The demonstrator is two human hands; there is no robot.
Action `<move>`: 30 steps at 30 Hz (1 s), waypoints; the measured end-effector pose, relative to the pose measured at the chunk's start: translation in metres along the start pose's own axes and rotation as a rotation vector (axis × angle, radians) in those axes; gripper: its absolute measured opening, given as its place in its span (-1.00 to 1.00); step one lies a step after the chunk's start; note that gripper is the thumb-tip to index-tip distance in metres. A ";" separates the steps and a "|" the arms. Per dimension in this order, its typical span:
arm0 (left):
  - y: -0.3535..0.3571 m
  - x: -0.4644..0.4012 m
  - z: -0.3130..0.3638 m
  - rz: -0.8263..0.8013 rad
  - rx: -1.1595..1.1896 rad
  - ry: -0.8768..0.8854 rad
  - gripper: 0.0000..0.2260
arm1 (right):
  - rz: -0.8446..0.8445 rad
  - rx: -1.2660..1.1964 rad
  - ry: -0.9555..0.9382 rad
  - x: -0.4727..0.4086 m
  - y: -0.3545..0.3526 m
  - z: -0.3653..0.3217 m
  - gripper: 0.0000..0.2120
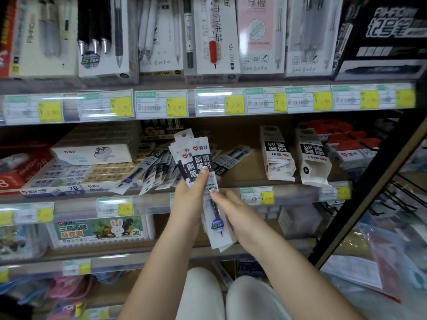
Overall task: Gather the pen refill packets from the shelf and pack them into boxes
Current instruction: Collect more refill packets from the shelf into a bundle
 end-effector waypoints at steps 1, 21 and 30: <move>-0.002 0.000 0.003 0.018 -0.033 0.029 -0.85 | -0.012 0.029 -0.002 0.001 0.001 0.002 -0.74; 0.004 0.020 -0.011 -0.166 0.087 -0.266 -0.57 | -0.167 -0.283 0.019 0.019 0.010 -0.007 -0.81; -0.001 0.014 -0.011 -0.094 0.063 -0.146 -0.76 | -0.047 -0.213 0.006 0.014 0.006 -0.003 -0.85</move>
Point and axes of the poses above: each hand's wrist, its own x-axis away from the middle knuckle, its own y-axis out of the palm, z = x × y, the point moved 6 cm from there along -x, towards the middle knuckle, and after that the axes turned 3 degrees about z, right-handed, at the moved point
